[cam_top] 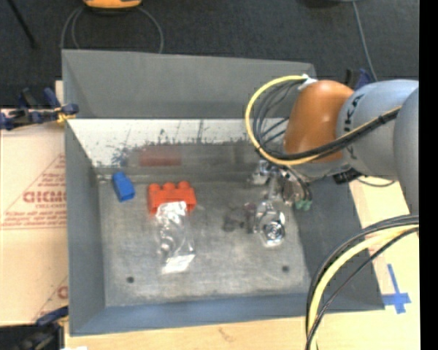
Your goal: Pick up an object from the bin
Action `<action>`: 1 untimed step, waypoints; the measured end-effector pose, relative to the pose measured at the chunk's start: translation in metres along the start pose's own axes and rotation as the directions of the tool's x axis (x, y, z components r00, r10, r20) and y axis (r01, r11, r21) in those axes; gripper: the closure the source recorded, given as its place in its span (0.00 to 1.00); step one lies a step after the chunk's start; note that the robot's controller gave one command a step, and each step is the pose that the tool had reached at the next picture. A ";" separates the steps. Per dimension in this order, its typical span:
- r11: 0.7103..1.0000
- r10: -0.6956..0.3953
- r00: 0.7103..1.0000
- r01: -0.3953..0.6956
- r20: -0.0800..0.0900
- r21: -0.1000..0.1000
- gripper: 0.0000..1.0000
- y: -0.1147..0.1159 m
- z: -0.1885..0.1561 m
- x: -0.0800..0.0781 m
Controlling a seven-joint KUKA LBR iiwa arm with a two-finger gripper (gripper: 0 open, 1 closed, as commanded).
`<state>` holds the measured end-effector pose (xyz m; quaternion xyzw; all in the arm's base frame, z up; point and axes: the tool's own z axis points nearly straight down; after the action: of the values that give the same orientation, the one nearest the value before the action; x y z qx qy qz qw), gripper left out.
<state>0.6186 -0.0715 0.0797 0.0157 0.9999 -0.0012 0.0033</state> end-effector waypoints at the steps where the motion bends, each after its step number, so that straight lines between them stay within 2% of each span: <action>1: 0.993 0.117 0.993 -0.117 0.013 -0.005 0.00 -0.004 0.004 0.023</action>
Offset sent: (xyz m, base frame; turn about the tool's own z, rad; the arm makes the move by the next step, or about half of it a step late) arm -0.0287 -0.0038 -0.0097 0.1204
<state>0.5954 -0.0744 0.0756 0.0742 0.9972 0.0012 0.0100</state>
